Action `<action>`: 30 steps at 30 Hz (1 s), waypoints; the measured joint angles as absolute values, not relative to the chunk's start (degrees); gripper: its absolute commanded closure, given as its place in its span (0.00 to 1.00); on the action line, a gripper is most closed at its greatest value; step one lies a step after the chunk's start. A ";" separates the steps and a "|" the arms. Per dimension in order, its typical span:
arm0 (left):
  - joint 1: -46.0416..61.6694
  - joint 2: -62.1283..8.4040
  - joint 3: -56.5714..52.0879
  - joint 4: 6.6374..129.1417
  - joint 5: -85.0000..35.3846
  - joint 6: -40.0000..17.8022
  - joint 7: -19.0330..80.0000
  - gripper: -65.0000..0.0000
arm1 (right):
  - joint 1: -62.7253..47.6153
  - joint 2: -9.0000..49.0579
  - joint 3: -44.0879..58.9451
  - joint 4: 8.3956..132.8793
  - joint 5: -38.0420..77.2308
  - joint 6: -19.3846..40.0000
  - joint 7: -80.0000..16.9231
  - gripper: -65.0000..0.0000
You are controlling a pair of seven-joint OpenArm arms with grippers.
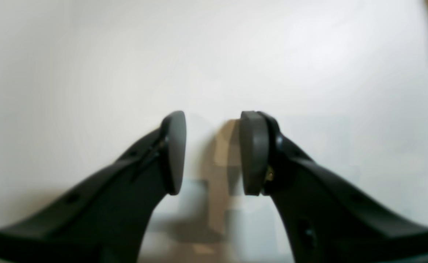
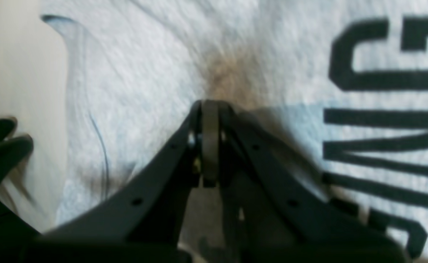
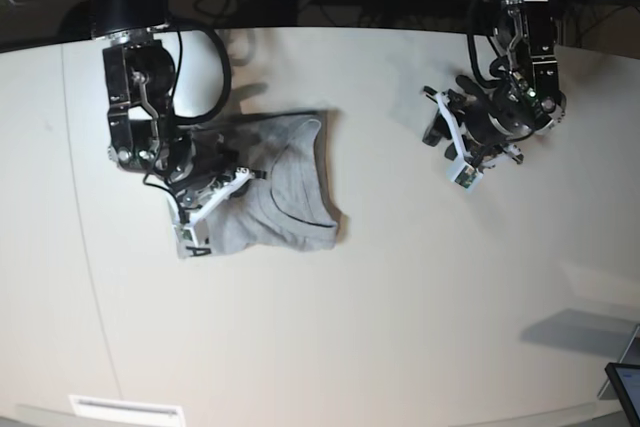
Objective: Fold the T-shirt properly
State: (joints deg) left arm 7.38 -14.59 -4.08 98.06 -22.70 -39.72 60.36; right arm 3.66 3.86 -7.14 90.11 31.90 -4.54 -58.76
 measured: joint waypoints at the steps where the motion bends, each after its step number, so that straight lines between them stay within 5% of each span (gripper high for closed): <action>1: 7.53 -14.41 -3.97 98.15 -22.74 -39.72 60.18 0.63 | 3.60 3.95 -7.14 91.68 31.48 -4.62 -60.60 1.00; 10: 13.72 -13.10 -3.88 106.24 -22.76 -39.99 60.38 0.63 | 7.49 4.21 -2.46 105.75 31.46 -4.40 -71.77 1.00; 22: 18.44 -9.65 5.45 110.61 -21.58 -39.92 60.45 0.63 | 9.15 17.63 -3.29 105.21 29.06 -4.29 -67.79 1.00; 30: 18.52 -7.01 10.35 110.56 -21.41 -39.92 63.61 0.63 | 16.82 19.62 -18.13 96.07 26.81 -3.88 -62.94 1.00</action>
State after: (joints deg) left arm 18.52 -7.01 10.35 110.56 -21.41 -39.92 63.61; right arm 16.82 19.62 -18.13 96.07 26.81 -3.88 -62.94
